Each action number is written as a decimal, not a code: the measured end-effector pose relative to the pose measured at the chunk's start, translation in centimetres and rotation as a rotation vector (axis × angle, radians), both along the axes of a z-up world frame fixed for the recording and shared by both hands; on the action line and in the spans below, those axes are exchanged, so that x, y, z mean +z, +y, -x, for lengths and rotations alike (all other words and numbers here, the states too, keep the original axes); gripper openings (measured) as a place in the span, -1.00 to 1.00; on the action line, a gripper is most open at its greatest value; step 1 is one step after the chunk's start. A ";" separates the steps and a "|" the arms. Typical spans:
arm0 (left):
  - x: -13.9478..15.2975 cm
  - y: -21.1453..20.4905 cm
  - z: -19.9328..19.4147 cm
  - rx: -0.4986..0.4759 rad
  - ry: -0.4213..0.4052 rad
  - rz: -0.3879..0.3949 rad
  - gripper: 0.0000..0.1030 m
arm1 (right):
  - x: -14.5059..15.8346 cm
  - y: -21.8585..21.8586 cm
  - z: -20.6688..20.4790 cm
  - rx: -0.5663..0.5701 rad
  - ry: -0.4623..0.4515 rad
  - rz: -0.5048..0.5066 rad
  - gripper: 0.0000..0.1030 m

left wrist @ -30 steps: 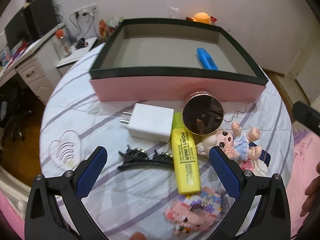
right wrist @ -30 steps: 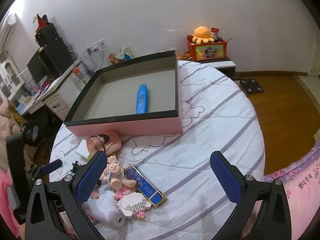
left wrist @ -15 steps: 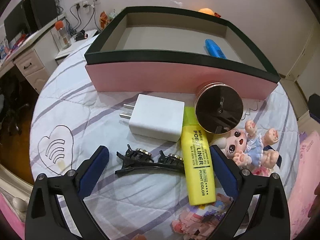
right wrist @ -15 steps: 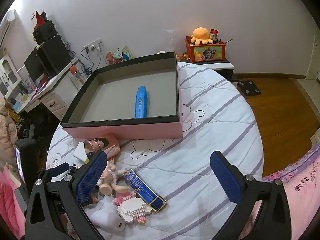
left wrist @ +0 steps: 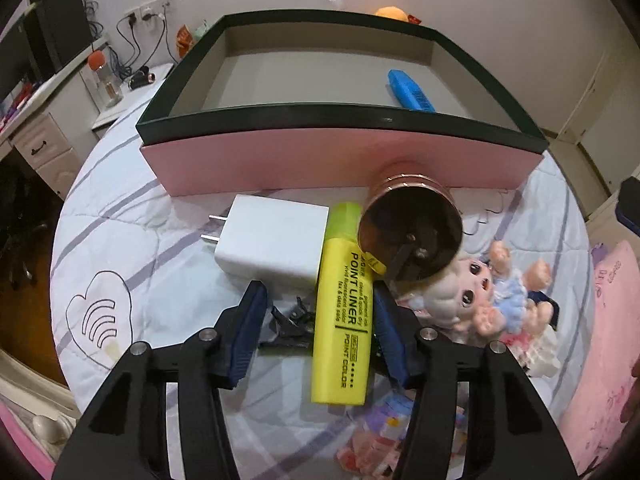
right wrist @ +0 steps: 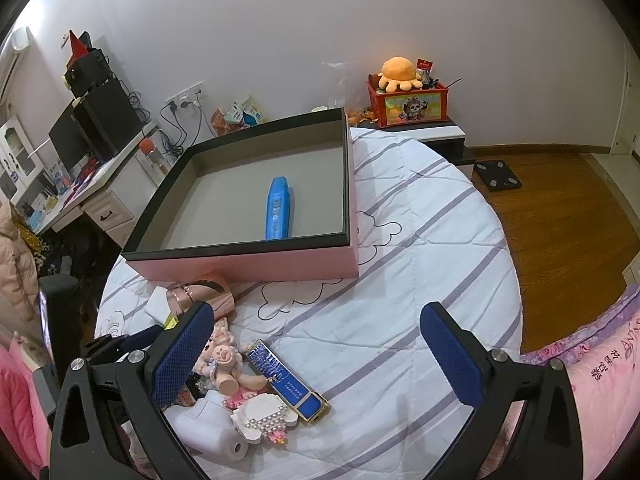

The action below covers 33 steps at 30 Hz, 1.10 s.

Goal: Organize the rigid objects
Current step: 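Lower the left tool onto the yellow highlighter and close on it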

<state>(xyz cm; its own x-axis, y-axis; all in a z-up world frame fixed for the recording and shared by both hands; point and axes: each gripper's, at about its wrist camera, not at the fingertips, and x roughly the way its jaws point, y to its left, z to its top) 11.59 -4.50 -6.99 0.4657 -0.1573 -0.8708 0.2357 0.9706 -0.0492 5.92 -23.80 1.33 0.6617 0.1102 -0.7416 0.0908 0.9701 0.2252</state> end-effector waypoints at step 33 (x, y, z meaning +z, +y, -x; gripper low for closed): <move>0.6 1.5 0.0 -0.018 0.011 0.080 -0.46 | -0.1 1.5 -0.3 0.020 0.007 0.008 1.00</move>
